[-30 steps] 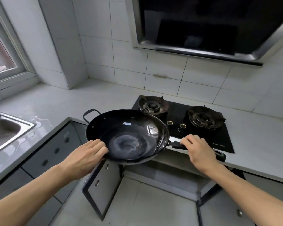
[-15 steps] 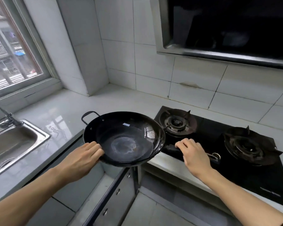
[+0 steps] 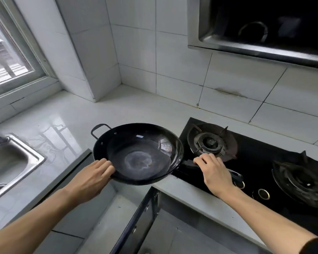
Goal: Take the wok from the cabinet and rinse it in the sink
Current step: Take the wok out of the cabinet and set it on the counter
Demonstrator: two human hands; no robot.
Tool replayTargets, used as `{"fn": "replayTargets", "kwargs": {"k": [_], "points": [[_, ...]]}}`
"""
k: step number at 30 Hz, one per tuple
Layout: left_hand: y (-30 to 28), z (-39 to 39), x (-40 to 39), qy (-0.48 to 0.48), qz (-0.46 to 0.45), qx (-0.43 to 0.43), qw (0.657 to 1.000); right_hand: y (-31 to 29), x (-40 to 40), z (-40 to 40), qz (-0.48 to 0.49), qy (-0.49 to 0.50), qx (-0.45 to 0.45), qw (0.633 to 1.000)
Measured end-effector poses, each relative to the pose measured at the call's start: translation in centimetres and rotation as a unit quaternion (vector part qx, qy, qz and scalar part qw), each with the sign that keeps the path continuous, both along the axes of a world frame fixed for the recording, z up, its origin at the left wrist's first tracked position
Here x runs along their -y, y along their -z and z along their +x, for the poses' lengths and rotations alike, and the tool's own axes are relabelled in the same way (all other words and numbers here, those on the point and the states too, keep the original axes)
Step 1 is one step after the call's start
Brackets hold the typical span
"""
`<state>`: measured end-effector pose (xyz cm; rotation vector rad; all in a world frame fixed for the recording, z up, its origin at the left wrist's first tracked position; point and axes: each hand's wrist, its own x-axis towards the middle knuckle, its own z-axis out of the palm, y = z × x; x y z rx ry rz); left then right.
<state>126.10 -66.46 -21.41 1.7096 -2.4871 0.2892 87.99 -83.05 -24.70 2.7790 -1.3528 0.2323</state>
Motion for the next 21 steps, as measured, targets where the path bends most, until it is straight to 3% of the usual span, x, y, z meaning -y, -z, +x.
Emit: {"fn": "replayTargets", "kwargs": {"k": [21], "points": [[4.7,8.4,8.5,0.025,0.006,-0.039,0.999,3.4,6.0,7.5,0.023,0.041,0.001,0.999]]}}
